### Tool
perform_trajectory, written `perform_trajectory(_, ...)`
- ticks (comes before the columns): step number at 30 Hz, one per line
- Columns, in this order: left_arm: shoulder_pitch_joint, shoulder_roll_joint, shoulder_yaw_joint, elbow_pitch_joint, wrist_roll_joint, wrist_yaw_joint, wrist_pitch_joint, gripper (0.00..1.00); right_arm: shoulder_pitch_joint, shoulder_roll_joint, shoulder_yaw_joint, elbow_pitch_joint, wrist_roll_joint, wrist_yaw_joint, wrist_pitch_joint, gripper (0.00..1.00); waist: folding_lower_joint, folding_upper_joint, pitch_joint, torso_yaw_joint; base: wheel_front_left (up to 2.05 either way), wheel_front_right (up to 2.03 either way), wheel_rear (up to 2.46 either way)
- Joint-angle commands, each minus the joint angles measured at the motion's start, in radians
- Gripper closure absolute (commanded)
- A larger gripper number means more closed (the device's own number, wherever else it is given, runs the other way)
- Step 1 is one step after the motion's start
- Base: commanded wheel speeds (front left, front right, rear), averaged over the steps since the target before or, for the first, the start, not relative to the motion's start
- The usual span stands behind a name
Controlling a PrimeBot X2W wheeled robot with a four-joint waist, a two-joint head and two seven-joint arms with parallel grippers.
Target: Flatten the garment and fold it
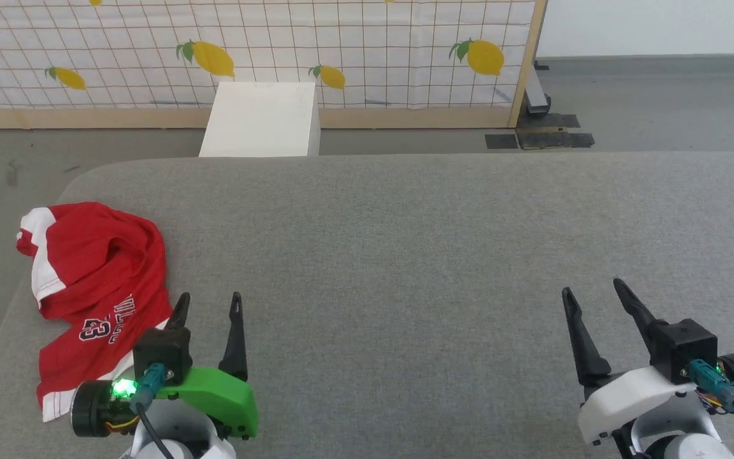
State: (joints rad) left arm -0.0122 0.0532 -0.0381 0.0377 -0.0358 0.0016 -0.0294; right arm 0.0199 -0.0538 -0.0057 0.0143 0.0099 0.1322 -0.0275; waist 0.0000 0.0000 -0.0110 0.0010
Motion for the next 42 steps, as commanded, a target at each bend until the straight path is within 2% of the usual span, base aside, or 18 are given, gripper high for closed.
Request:
perform_trajectory(1,-0.01,0.0,-0.006,0.008,-0.01,0.008,-0.011,0.0,0.005,0.001,-0.001,0.004,0.007,0.0,-0.012,0.0,0.0,0.0,-0.001,0.0,0.0,0.0,0.0)
perform_trajectory(42,0.001,0.017,-0.014,0.068,-0.082,0.027,-0.098,0.0,0.014,0.002,0.004,0.04,0.029,-0.001,-0.099,0.0,0.0,0.0,-0.019,0.0,0.0,0.0,0.0)
